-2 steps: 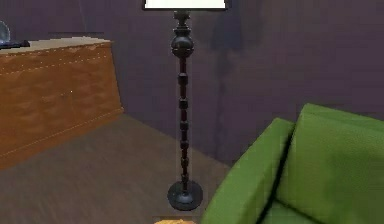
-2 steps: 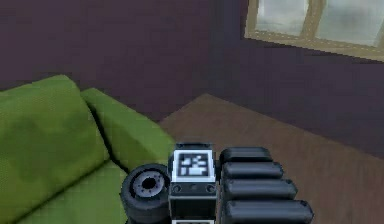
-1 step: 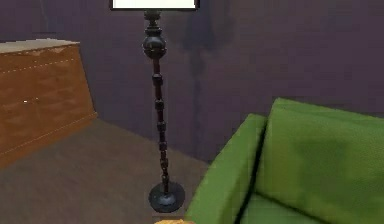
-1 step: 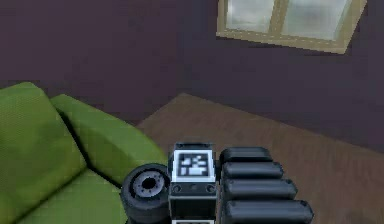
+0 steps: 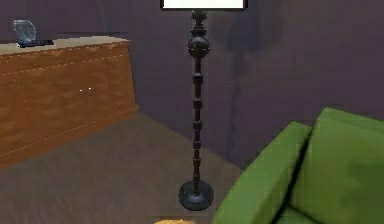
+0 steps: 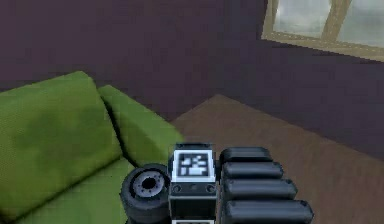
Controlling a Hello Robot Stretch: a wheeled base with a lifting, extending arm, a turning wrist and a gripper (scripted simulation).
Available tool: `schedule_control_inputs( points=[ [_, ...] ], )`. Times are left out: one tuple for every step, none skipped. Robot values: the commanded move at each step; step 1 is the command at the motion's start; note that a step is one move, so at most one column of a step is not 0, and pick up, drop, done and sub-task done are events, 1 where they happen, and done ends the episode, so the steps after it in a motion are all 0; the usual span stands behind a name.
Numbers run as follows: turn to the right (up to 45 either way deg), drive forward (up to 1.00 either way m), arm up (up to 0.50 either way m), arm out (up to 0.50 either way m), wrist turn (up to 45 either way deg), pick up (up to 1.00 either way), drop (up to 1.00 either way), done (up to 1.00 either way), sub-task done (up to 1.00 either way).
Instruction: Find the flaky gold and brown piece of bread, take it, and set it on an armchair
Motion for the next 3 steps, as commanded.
schedule_control_inputs(
  points=[
    [12.0, 0.00, 0.00, 0.00, 0.0, 0.00, 0.00, 0.00, 0.00],
    [-12.0, 0.00, 0.00, 0.00, 0.0, 0.00, 0.00, 0.00, 0.00],
    [12.0, 0.00, 0.00, 0.00, 0.0, 0.00, 0.00, 0.00, 0.00]
  ],
)
